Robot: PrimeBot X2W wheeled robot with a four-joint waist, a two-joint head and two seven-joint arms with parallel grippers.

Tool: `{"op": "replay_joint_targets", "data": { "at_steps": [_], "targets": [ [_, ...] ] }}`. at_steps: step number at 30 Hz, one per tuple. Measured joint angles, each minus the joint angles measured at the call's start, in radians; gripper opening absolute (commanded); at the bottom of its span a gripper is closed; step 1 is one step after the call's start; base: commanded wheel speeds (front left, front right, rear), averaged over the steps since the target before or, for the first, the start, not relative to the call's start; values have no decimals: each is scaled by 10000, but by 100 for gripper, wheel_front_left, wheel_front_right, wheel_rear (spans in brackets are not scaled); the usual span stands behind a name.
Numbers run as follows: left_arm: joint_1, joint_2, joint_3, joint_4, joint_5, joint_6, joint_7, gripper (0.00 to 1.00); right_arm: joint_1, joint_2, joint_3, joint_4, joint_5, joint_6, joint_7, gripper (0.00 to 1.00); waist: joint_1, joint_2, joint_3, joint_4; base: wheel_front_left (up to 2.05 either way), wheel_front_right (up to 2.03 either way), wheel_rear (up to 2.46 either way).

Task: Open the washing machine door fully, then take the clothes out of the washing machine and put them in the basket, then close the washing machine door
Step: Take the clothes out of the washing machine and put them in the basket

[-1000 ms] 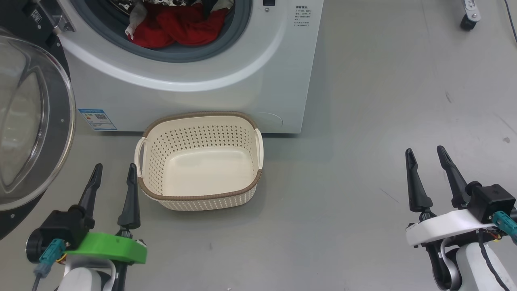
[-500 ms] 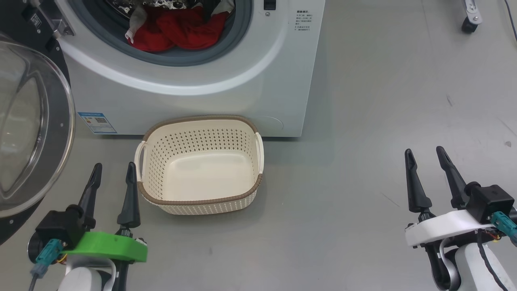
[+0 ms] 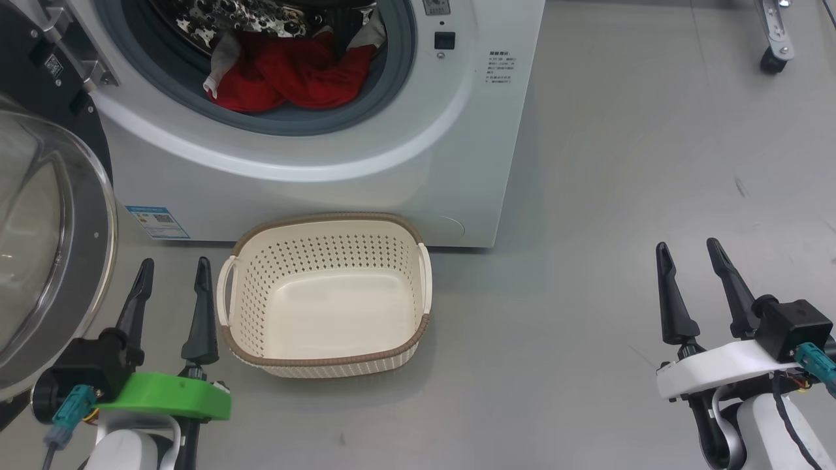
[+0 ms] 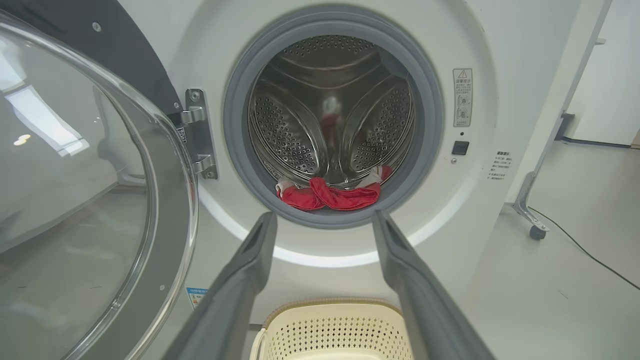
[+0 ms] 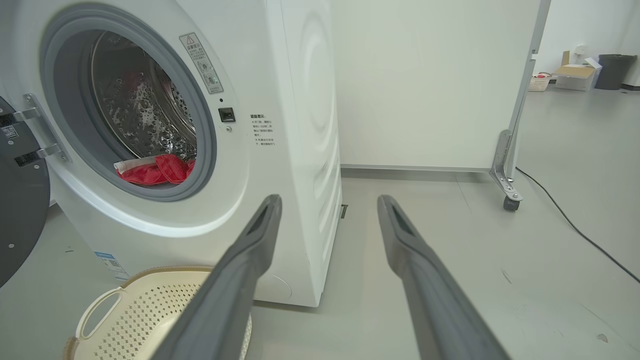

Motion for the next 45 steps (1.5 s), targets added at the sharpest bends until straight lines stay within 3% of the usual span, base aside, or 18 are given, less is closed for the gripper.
{"op": "replay_joint_targets", "data": {
  "at_steps": [19, 45],
  "targets": [
    [0, -8, -121, -38, 309, 0, 0, 100, 7, 63, 58, 79, -75, 52, 0, 100, 0, 0, -8, 80, 69, -69, 0],
    [8, -13, -234, 86, 426, -4, 0, 100, 7, 123, 40, 107, -75, 54, 0, 100, 0, 0, 81, -3, 4, -4, 0]
  ]
}}
